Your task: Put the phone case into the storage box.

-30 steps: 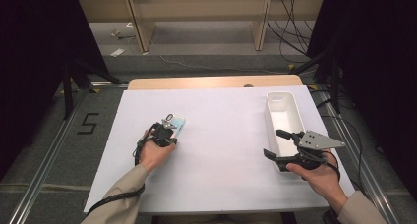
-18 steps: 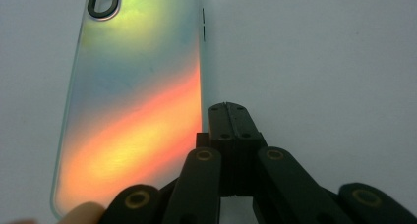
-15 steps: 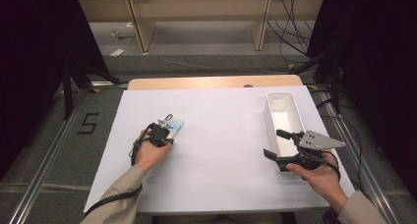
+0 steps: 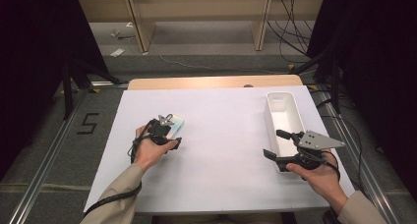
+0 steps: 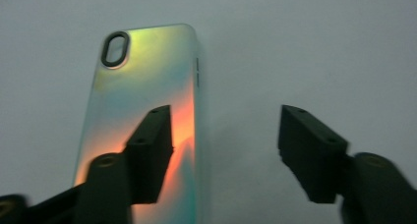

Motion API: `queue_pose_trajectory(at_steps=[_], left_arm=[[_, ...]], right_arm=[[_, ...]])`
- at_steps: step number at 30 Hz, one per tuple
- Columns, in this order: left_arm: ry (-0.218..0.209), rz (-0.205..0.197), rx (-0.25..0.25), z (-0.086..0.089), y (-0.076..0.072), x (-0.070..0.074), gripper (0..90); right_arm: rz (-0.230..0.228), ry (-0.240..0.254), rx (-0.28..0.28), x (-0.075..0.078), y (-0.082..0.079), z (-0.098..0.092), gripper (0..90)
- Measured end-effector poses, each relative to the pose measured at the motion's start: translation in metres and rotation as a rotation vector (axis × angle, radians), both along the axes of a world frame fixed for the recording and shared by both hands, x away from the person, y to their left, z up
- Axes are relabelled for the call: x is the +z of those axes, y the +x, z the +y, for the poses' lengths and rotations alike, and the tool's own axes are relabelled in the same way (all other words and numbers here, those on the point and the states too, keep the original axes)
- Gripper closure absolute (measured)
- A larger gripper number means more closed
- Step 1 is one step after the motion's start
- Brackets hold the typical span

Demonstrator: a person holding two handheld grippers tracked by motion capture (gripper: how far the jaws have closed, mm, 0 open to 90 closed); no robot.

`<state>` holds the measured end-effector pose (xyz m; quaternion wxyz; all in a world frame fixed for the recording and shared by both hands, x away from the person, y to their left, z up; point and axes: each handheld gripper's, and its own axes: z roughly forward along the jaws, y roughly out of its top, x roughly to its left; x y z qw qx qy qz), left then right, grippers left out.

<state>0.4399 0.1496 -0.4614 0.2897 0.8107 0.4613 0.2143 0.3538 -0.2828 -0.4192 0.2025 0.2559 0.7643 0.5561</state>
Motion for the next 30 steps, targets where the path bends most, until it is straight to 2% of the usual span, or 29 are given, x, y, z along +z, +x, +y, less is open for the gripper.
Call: queue_pose_trajectory(at_steps=[2, 5, 8, 10, 15, 18, 23, 29, 30], left_arm=[[0.010, -0.015, 0.015, 0.002, 0.003, 0.003, 19.0], [0.031, -0.028, 0.032, 0.007, 0.010, 0.008, 13.7], [0.059, -0.011, 0.039, 0.010, 0.020, 0.010, 3.2], [0.072, -0.001, 0.035, 0.012, 0.027, 0.010, 1.3], [0.117, 0.052, -0.005, 0.014, 0.039, 0.004, 0.0], [0.131, 0.073, -0.013, 0.015, 0.043, 0.001, 0.0], [0.184, 0.126, -0.033, 0.017, 0.049, -0.003, 1.8], [0.210, 0.158, -0.035, 0.019, 0.053, -0.007, 2.7], [0.204, 0.166, -0.036, 0.020, 0.054, -0.007, 2.6]], right_arm=[[0.004, 0.000, 0.000, 0.000, 0.000, 0.000, 18.3], [0.003, 0.001, -0.003, 0.000, 0.001, 0.000, 18.3], [0.003, 0.003, -0.004, 0.000, 0.001, -0.001, 18.2], [-0.006, 0.005, -0.008, 0.001, 0.002, -0.001, 18.2], [-0.006, 0.008, -0.012, 0.001, 0.002, -0.001, 18.2], [-0.007, 0.008, -0.013, 0.001, 0.002, -0.001, 18.2], [-0.009, 0.009, -0.013, 0.001, 0.002, -0.001, 18.3], [-0.010, 0.010, -0.013, 0.001, 0.002, -0.001, 18.3], [-0.010, 0.010, -0.012, 0.001, 0.002, -0.001, 18.3]])
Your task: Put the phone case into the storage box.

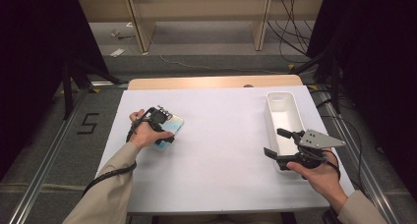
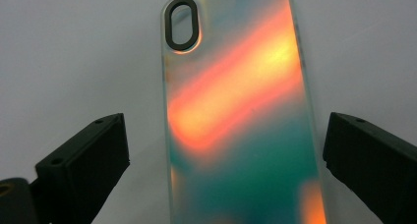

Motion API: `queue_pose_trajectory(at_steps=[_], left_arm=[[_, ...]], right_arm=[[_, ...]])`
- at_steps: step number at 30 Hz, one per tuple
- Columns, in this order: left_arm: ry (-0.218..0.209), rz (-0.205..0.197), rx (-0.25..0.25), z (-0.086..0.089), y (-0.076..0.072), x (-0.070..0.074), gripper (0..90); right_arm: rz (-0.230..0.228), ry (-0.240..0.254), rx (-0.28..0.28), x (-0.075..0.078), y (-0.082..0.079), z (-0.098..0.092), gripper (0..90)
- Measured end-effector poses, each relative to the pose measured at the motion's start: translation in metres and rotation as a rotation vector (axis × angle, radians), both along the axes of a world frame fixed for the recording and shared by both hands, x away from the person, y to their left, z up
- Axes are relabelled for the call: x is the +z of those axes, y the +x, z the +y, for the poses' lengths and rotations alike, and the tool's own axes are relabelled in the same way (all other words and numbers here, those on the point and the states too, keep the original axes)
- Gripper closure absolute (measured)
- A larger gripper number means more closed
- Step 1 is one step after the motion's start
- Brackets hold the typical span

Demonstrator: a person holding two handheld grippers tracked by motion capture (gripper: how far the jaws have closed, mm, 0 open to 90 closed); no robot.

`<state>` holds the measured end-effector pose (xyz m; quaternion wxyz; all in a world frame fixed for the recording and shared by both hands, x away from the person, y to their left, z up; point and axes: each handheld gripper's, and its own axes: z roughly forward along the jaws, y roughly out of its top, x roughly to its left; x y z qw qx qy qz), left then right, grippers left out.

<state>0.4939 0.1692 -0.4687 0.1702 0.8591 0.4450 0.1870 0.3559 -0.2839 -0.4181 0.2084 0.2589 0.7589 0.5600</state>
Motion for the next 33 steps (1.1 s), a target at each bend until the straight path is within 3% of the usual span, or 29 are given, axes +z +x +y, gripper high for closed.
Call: queue_pose_trajectory(at_steps=[11, 22, 33], left_arm=[[0.006, 0.042, -0.001, -0.003, 0.005, -0.005, 6.1], [-0.036, 0.098, 0.041, -0.001, 0.008, -0.005, 10.8], [-0.060, 0.133, 0.044, 0.001, 0.011, -0.004, 14.6]], right_arm=[[0.002, -0.002, 0.001, 0.000, 0.000, 0.000, 18.3], [0.004, -0.005, 0.006, 0.000, 0.000, 0.001, 18.3], [0.005, -0.007, 0.008, -0.001, 0.000, 0.001, 18.2]])
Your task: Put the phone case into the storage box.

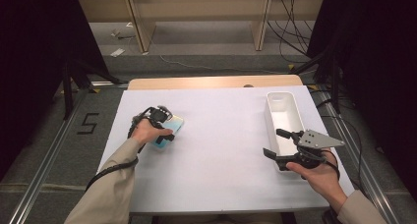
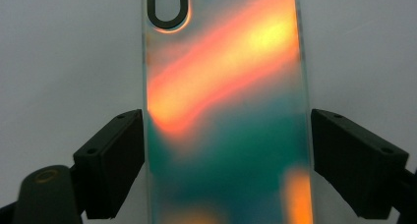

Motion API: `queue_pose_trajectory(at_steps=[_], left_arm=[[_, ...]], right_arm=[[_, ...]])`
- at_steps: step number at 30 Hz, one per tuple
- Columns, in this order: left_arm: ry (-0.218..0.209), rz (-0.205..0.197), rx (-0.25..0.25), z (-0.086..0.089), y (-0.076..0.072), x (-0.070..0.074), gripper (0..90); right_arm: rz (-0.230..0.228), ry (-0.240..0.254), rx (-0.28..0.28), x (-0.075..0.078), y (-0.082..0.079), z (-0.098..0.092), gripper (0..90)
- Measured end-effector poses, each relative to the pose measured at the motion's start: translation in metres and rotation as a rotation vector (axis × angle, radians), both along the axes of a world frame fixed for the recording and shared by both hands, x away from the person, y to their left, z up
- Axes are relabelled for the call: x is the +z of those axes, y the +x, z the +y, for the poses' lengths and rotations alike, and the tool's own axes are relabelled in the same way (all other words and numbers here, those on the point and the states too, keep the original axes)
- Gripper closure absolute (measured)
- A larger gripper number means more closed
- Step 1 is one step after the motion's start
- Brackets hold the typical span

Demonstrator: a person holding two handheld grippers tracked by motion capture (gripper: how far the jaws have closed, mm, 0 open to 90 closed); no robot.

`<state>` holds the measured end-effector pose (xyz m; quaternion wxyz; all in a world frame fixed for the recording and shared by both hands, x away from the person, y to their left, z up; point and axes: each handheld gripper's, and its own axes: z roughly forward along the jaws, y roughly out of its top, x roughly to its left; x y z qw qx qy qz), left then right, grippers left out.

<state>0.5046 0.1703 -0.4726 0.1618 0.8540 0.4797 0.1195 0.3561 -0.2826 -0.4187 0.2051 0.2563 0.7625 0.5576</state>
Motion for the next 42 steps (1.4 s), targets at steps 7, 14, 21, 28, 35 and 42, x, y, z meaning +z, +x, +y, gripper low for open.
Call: queue_pose_trajectory(at_steps=[7, 14, 21, 28, 35, 42], left_arm=[[-0.012, 0.010, 0.008, 0.0015, 0.0010, -0.0005, 14.7], [-0.034, 0.040, 0.023, 0.0046, 0.0035, -0.0010, 15.1], [-0.039, 0.058, 0.031, 0.0050, 0.0056, -0.0008, 15.6], [-0.047, 0.066, 0.040, 0.0049, 0.0059, -0.0007, 16.3], [-0.047, 0.067, 0.043, 0.0048, 0.0060, -0.0007, 16.6], [-0.047, 0.067, 0.043, 0.0050, 0.0060, -0.0006, 16.7]], right_arm=[[0.002, -0.002, 0.002, -0.0001, -0.0003, 0.0007, 18.2], [0.003, -0.003, 0.006, -0.0003, -0.0002, 0.0011, 18.1], [0.004, -0.003, 0.008, -0.0005, -0.0003, 0.0015, 18.1], [0.004, -0.004, 0.008, -0.0004, -0.0003, 0.0012, 18.1], [0.002, -0.004, 0.006, -0.0003, -0.0005, 0.0014, 18.1], [0.002, -0.004, 0.007, -0.0002, -0.0006, 0.0013, 18.1]])
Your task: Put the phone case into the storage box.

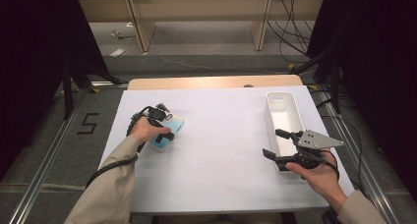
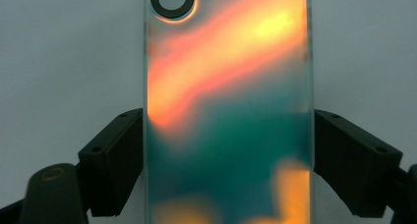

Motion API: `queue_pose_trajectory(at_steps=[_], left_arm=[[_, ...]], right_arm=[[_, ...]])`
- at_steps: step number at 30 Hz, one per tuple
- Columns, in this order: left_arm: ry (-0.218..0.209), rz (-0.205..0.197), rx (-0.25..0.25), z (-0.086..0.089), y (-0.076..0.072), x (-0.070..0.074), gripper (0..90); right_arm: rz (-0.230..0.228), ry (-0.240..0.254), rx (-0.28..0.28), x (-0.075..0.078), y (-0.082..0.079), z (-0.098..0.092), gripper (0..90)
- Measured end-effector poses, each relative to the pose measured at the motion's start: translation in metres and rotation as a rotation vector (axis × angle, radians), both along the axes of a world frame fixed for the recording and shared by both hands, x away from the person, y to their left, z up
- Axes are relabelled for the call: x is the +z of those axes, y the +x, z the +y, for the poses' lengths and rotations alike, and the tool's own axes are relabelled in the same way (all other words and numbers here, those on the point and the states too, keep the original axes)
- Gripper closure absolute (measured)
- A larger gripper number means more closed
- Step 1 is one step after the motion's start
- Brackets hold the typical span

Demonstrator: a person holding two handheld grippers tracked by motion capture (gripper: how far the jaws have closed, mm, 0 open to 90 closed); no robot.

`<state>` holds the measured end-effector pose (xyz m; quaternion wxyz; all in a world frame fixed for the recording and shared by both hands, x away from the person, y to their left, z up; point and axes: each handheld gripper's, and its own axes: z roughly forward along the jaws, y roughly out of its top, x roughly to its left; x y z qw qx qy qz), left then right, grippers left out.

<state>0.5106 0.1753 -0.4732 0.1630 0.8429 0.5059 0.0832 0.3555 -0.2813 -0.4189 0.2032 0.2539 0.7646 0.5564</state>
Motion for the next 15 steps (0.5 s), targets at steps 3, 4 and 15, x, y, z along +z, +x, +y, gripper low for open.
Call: queue_pose_trajectory(at_steps=[3, 4, 15], left_arm=[[-0.001, -0.002, 0.000, 0.0002, -0.0002, -0.0001, 16.7], [0.000, -0.004, 0.001, 0.0002, -0.0003, -0.0001, 16.7], [-0.008, -0.010, 0.002, 0.0011, -0.0010, -0.0001, 16.9]], right_arm=[[0.000, 0.000, 0.000, 0.0000, 0.0001, -0.0001, 18.1], [0.000, 0.000, 0.000, 0.0000, 0.0001, -0.0001, 18.1], [-0.003, 0.002, -0.001, 0.0002, 0.0002, -0.0003, 18.1]])
